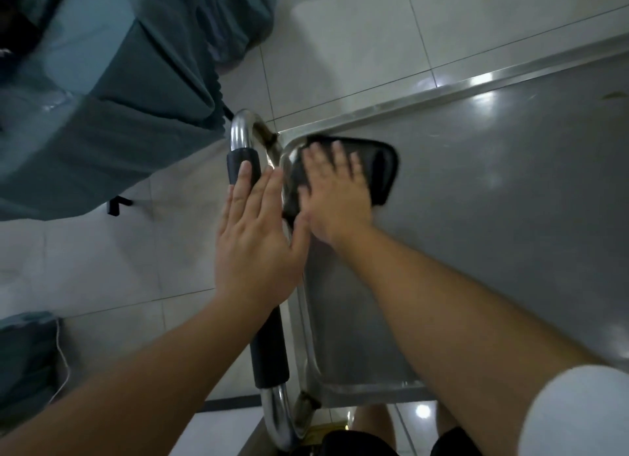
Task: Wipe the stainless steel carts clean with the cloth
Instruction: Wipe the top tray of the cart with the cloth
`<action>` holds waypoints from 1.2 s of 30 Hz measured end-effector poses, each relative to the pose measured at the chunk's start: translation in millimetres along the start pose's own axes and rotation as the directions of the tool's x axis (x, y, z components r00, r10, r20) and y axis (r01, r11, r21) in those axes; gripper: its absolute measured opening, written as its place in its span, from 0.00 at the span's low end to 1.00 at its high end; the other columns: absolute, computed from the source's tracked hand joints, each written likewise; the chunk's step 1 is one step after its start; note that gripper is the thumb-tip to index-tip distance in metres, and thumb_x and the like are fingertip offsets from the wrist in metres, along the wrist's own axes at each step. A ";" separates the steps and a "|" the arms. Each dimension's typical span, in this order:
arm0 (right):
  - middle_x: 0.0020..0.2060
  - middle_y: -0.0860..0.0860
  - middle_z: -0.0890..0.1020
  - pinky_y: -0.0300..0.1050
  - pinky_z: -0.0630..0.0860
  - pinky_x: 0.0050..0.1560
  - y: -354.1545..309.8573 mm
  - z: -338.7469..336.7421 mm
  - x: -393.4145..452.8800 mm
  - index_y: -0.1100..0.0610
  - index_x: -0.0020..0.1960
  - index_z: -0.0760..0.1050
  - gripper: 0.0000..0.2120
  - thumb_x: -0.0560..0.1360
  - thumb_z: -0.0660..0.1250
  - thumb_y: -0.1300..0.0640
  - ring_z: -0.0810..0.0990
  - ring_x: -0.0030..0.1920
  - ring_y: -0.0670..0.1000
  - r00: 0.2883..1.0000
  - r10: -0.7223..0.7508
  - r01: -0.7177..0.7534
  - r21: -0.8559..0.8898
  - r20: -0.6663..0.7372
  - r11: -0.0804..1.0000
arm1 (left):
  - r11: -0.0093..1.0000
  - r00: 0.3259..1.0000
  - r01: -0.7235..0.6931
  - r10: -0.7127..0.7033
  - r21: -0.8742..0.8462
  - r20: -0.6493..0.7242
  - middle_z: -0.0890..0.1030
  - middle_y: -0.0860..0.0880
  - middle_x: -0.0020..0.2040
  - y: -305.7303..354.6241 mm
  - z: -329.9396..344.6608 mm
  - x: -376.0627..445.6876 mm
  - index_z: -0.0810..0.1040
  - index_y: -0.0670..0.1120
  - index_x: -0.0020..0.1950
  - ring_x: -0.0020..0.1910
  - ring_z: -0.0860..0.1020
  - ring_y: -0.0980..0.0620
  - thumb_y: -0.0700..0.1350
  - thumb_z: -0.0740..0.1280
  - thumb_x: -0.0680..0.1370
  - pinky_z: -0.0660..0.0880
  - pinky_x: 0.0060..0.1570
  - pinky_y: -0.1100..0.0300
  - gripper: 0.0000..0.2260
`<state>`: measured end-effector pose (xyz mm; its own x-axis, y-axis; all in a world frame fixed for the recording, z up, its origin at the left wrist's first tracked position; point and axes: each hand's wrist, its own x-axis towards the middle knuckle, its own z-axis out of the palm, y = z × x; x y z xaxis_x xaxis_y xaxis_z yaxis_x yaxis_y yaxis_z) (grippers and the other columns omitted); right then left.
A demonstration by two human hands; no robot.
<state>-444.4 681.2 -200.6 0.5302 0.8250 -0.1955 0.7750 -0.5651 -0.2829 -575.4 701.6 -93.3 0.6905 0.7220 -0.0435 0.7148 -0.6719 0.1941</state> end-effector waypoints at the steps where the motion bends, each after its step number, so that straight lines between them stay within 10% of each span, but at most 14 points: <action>1: 0.84 0.47 0.53 0.58 0.41 0.82 -11.4 4.1 -4.1 0.50 0.85 0.49 0.31 0.85 0.46 0.41 0.46 0.84 0.55 0.993 -0.115 0.115 0.002 0.038 0.993 | 1.000 1.000 0.002 -0.002 -0.008 -0.002 0.59 0.50 0.86 0.4 0.2 -0.4 0.58 0.48 0.86 0.85 0.42 0.56 0.61 0.54 0.86 0.43 0.84 0.52 0.31; 7: 0.81 0.46 0.64 0.54 0.48 0.81 78.6 -19.3 11.3 0.47 0.83 0.59 0.32 0.81 0.54 0.39 0.57 0.82 0.52 0.966 -0.259 0.259 -0.007 0.016 0.966 | 0.998 1.000 -0.010 0.011 -0.067 0.013 0.60 0.52 0.85 -2.4 -2.0 -1.3 0.57 0.50 0.86 0.85 0.41 0.58 0.60 0.56 0.86 0.41 0.82 0.55 0.30; 11: 0.82 0.52 0.63 0.59 0.51 0.81 210.1 -53.1 24.8 0.51 0.84 0.57 0.33 0.81 0.54 0.40 0.59 0.81 0.58 0.966 0.184 -0.186 0.006 -0.179 0.982 | 0.996 1.000 -0.004 0.005 -0.090 0.012 0.60 0.52 0.85 -4.5 -0.8 -0.7 0.57 0.51 0.86 0.85 0.41 0.59 0.61 0.55 0.86 0.45 0.82 0.50 0.30; 14: 0.83 0.52 0.58 0.62 0.48 0.81 264.5 -72.0 33.0 0.53 0.85 0.52 0.36 0.81 0.48 0.39 0.54 0.83 0.59 0.753 0.621 -0.612 0.116 -0.218 0.782 | 0.995 1.000 0.007 -0.006 -0.100 0.002 0.61 0.52 0.85 -3.7 -0.4 -0.7 0.58 0.50 0.85 0.85 0.42 0.58 0.60 0.56 0.85 0.44 0.82 0.52 0.30; 18: 0.84 0.52 0.53 0.61 0.44 0.81 215.6 -63.8 53.4 0.56 0.85 0.48 0.36 0.81 0.48 0.41 0.49 0.83 0.61 0.619 0.768 -0.745 0.184 -0.166 0.641 | 0.995 1.000 0.000 0.000 -0.102 0.006 0.61 0.52 0.85 -3.8 -1.8 -0.5 0.58 0.50 0.85 0.85 0.42 0.58 0.61 0.56 0.85 0.41 0.81 0.55 0.31; 25: 0.84 0.51 0.53 0.61 0.43 0.81 41.5 -11.7 38.6 0.53 0.85 0.48 0.35 0.82 0.50 0.41 0.48 0.84 0.59 0.991 0.129 -0.129 -0.001 -0.034 0.992 | 0.994 1.000 -0.004 0.004 -0.113 -0.008 0.63 0.51 0.84 -2.1 -2.3 -0.6 0.59 0.48 0.85 0.85 0.43 0.58 0.59 0.57 0.85 0.39 0.82 0.59 0.31; 28: 0.84 0.49 0.54 0.60 0.43 0.82 1.4 9.7 9.9 0.51 0.85 0.48 0.32 0.85 0.46 0.41 0.46 0.84 0.56 0.981 -0.182 0.184 -0.025 0.060 0.983 | 0.995 1.000 -0.004 0.001 -0.104 -0.029 0.62 0.50 0.84 -0.2 -1.0 -1.1 0.60 0.48 0.85 0.85 0.43 0.57 0.58 0.58 0.85 0.38 0.82 0.60 0.30; 36: 0.83 0.49 0.59 0.61 0.50 0.82 29.7 32.5 -113.6 0.52 0.85 0.52 0.33 0.84 0.52 0.40 0.51 0.84 0.55 0.957 -0.284 0.284 0.000 0.054 0.959 | 0.992 0.999 -0.014 0.007 -0.128 -0.053 0.63 0.50 0.84 -3.5 2.0 0.2 0.59 0.50 0.85 0.86 0.46 0.56 0.59 0.57 0.85 0.44 0.83 0.54 0.30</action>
<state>-492.8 570.7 -217.3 0.2693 0.9500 -0.1579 0.8936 -0.3076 -0.3268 -577.5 703.7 -96.0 0.6890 0.7247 0.0096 0.6850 -0.6554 0.3181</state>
